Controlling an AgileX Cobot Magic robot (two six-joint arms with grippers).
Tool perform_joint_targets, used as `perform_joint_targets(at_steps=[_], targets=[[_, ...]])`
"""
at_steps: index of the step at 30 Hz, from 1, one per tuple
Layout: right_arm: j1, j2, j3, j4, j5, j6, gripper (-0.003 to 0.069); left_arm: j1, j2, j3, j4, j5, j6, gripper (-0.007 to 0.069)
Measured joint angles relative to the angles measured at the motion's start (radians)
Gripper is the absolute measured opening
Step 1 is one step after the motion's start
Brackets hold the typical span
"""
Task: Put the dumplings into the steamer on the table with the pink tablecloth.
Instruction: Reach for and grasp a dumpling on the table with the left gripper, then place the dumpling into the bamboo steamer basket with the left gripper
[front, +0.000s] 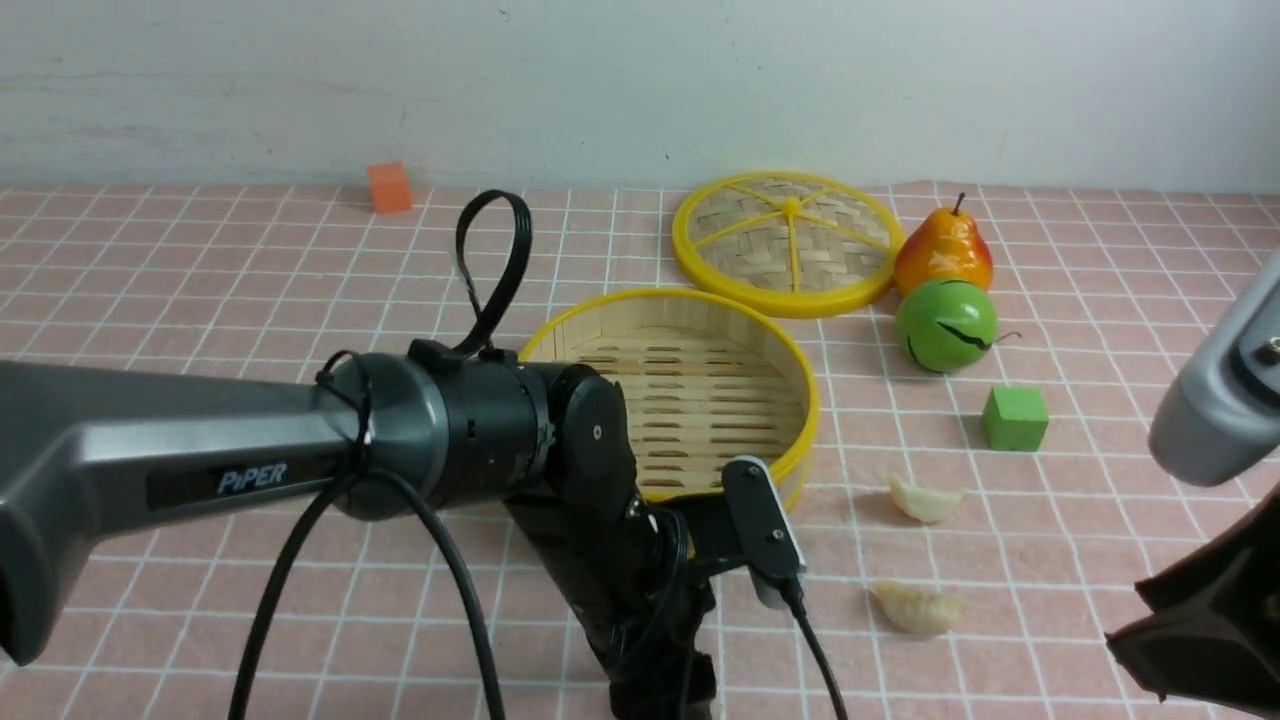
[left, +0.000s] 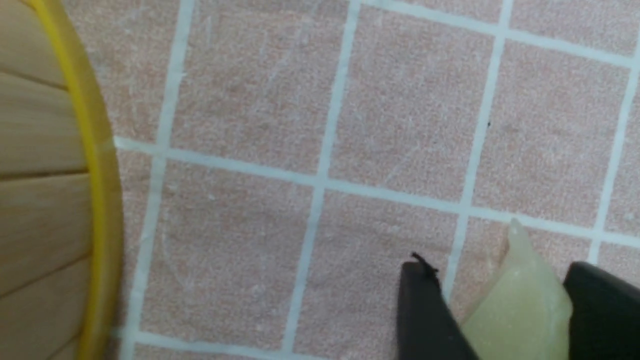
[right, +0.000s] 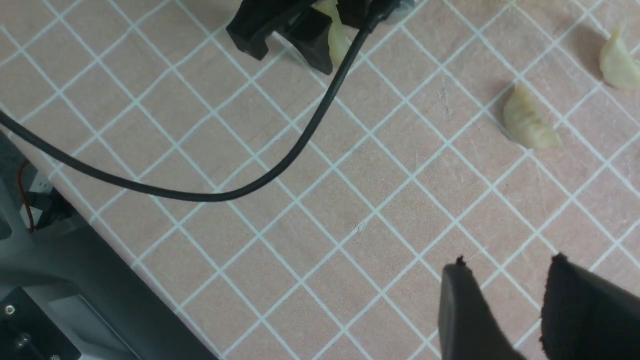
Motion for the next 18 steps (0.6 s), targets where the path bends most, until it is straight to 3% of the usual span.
perform_joint_targets(at_steps=[2, 3, 4, 8, 9, 10, 14, 18], targets=[[0.0, 0.0, 0.0, -0.001, 0.0, 0.0, 0.024, 0.0, -0.001, -0.005, 0.021, 0.016, -0.036, 0.0202], [0.0, 0.0, 0.0, -0.001, 0.0, 0.0, 0.024, 0.0, -0.002, -0.015, 0.038, 0.034, -0.072, 0.0195], [0.0, 0.0, 0.0, -0.001, 0.0, 0.0, 0.024, 0.0, -0.004, -0.017, 0.041, 0.038, -0.08, 0.0196], [0.0, 0.0, 0.0, -0.017, -0.003, 0.0, 0.024, 0.003, -0.028, -0.165, 0.107, 0.118, -0.353, 0.0205], [0.0, 0.0, 0.0, -0.017, -0.003, 0.0, 0.024, 0.003, -0.03, -0.165, 0.109, 0.118, -0.368, 0.0205], [0.0, 0.0, 0.0, -0.023, -0.003, 0.0, 0.024, 0.011, -0.035, -0.253, 0.133, 0.146, -0.49, 0.0205], [0.0, 0.0, 0.001, -0.039, -0.003, 0.001, 0.024, 0.065, -0.01, -0.481, 0.17, 0.182, -0.795, 0.0205], [0.0, 0.0, 0.001, -0.04, -0.006, 0.001, 0.024, 0.121, 0.06, -0.626, 0.178, 0.172, -0.961, 0.0205]])
